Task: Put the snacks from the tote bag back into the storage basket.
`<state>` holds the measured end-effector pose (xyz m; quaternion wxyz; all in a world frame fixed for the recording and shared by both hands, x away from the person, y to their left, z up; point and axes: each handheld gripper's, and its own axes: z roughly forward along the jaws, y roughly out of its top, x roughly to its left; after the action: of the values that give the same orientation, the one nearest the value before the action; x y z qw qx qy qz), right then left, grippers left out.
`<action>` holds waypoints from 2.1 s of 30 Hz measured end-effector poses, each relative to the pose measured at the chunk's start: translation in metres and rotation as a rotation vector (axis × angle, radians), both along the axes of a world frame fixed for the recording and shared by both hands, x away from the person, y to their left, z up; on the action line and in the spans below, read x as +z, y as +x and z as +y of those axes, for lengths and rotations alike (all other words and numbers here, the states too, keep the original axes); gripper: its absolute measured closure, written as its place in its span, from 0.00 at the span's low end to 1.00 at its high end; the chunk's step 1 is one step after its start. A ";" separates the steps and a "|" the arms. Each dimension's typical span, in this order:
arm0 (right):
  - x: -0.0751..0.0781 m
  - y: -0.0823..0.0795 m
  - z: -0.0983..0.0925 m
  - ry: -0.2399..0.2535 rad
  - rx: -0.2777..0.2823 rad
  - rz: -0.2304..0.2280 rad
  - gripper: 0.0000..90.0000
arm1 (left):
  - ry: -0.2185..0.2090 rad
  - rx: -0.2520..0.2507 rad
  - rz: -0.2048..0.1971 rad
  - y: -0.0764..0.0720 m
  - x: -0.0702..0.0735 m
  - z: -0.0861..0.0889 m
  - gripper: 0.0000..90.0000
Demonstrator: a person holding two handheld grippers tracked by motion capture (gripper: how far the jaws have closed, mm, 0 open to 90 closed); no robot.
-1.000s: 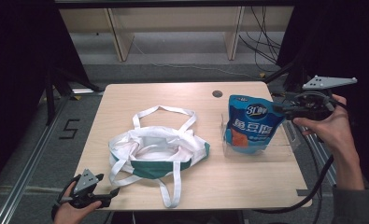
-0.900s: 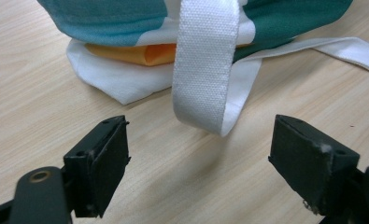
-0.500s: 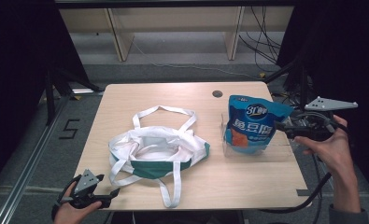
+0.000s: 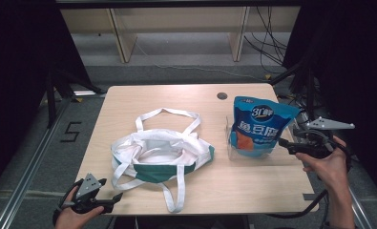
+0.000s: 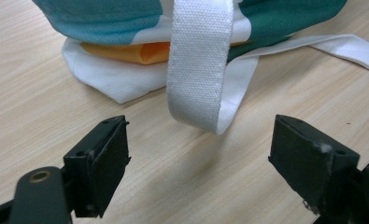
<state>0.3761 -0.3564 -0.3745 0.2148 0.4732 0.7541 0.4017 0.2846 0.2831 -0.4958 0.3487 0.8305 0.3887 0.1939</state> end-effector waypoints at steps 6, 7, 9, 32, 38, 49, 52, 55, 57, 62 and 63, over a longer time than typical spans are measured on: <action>-0.016 0.002 0.000 -0.026 0.043 -0.006 0.71 | -0.040 0.030 0.008 -0.001 -0.002 -0.002 0.21; -0.017 0.003 0.000 -0.046 0.058 0.009 0.76 | -0.041 0.030 0.007 0.000 -0.002 -0.003 0.21; -0.023 0.005 0.002 -0.054 0.059 0.009 0.88 | -0.064 0.045 0.001 -0.001 -0.003 -0.004 0.21; -0.040 0.036 -0.002 -0.112 0.039 0.032 1.00 | -0.026 0.032 0.009 0.000 -0.003 -0.002 0.21; -0.040 0.041 -0.003 -0.091 0.008 0.083 1.00 | -0.023 0.017 0.008 0.000 -0.001 -0.001 0.21; -0.041 0.037 -0.001 -0.139 -0.002 0.055 0.92 | -0.035 0.027 0.002 0.000 -0.002 -0.002 0.21; -0.037 0.025 0.004 -0.136 -0.006 0.047 0.82 | -0.034 0.022 -0.001 0.000 -0.002 -0.002 0.21; -0.030 0.010 0.014 -0.124 0.001 -0.001 0.73 | -0.013 0.021 0.001 0.000 -0.002 -0.001 0.21; -0.028 0.006 0.019 -0.121 0.036 -0.018 0.68 | -0.005 0.014 0.009 0.001 -0.001 0.000 0.21; -0.022 -0.007 0.053 -0.044 0.091 -0.054 0.58 | -0.018 0.020 -0.002 0.000 -0.002 0.000 0.21; -0.022 -0.010 0.060 -0.017 0.095 -0.029 0.58 | -0.023 0.023 -0.002 0.000 -0.002 0.000 0.21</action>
<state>0.3665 -0.2963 -0.3964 0.2103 0.4290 0.7759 0.4120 0.2849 0.2830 -0.4976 0.3563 0.8218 0.3999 0.1943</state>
